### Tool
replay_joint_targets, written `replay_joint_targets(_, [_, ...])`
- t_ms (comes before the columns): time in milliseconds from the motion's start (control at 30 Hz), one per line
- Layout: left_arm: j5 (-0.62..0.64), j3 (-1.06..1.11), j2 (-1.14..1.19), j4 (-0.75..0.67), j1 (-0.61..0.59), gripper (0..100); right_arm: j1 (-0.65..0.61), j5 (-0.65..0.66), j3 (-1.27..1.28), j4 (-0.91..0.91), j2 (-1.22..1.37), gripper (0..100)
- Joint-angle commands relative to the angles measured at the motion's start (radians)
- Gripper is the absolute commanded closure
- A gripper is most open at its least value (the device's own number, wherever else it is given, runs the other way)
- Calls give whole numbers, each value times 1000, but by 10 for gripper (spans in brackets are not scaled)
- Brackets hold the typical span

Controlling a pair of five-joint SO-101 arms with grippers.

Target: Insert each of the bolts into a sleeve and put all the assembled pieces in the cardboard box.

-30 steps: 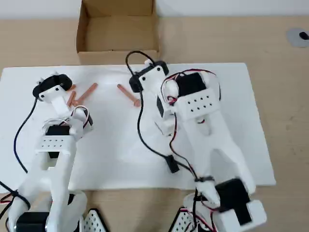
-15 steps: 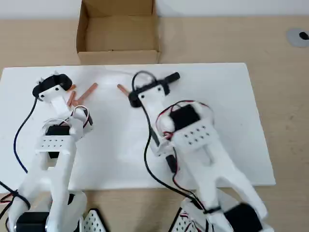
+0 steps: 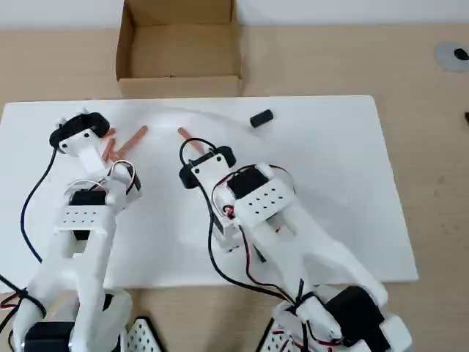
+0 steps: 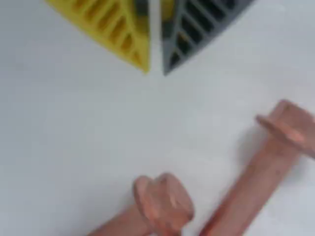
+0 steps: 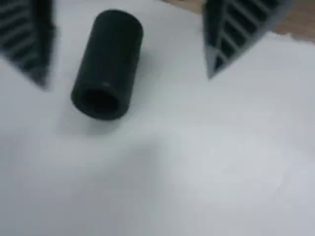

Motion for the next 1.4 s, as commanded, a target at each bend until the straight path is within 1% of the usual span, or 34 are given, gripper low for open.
replay_joint_targets(0, [-6,-31,1,-20,15,973,-18,-12,-2,-3,1,830])
replay_joint_targets(200, [-6,-31,1,-20,15,973,-1,-5,-5,-3,-2,832])
replay_joint_targets(333, [-6,-31,1,-20,15,973,111,43,-13,-2,-4,832])
replay_joint_targets(400, [-6,-31,1,-20,15,973,170,48,-15,-2,-4,832])
replay_joint_targets(467, [-6,-31,1,-20,15,973,202,44,-15,-2,-4,832])
replay_joint_targets(533, [-6,-31,1,-21,15,973,199,43,-13,-2,-2,832])
replay_joint_targets(667, [-6,-31,1,-21,17,973,130,35,-13,-2,2,832])
replay_joint_targets(767, [-6,-31,1,-21,17,973,87,-11,-10,2,4,832])
replay_joint_targets(867, [-6,-31,1,-21,17,973,97,-81,5,23,4,832])
replay_joint_targets(933, [-6,-31,1,-21,17,973,136,-117,33,32,4,832])
replay_joint_targets(1033, [-6,-31,2,-21,17,973,197,-132,54,34,4,832])
replay_joint_targets(1167, [-6,-31,2,-21,17,973,202,-137,70,32,4,832])
replay_joint_targets(1367, [-6,-31,2,-21,17,973,68,-137,70,31,4,834])
